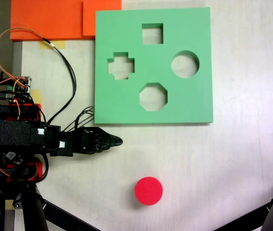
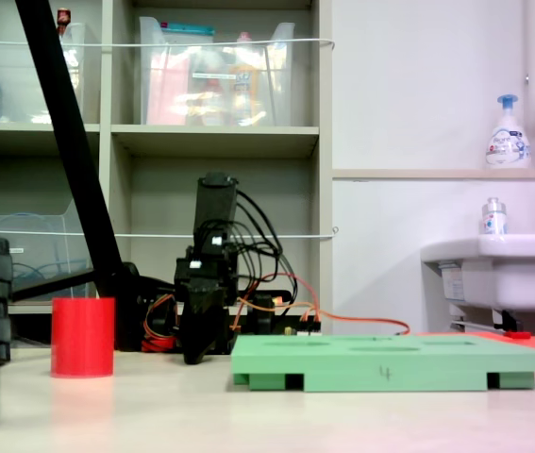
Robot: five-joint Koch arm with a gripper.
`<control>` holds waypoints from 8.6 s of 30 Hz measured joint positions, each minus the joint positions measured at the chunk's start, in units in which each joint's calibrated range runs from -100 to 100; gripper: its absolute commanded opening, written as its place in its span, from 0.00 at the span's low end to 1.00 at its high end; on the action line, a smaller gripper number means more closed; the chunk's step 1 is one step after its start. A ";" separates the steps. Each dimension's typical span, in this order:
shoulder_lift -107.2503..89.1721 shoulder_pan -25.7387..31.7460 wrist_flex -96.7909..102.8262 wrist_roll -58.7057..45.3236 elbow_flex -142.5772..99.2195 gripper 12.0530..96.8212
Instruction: Put the cylinder block into the corresponding hole
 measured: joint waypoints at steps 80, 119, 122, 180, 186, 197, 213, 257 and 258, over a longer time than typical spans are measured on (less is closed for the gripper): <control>73.73 -6.50 86.34 50.45 4.90 0.99; 114.50 -10.50 86.34 54.90 45.17 0.50; 114.50 -10.55 86.34 54.95 45.17 0.40; 104.79 18.12 52.67 50.50 77.02 0.28; 110.40 18.46 52.67 50.50 80.94 0.29; 118.74 18.66 52.57 50.50 85.55 0.29; 125.44 18.71 52.67 50.50 86.13 0.51; 0.00 8.11 7.15 7.03 3.53 0.40; -0.14 7.81 7.64 7.03 3.43 0.40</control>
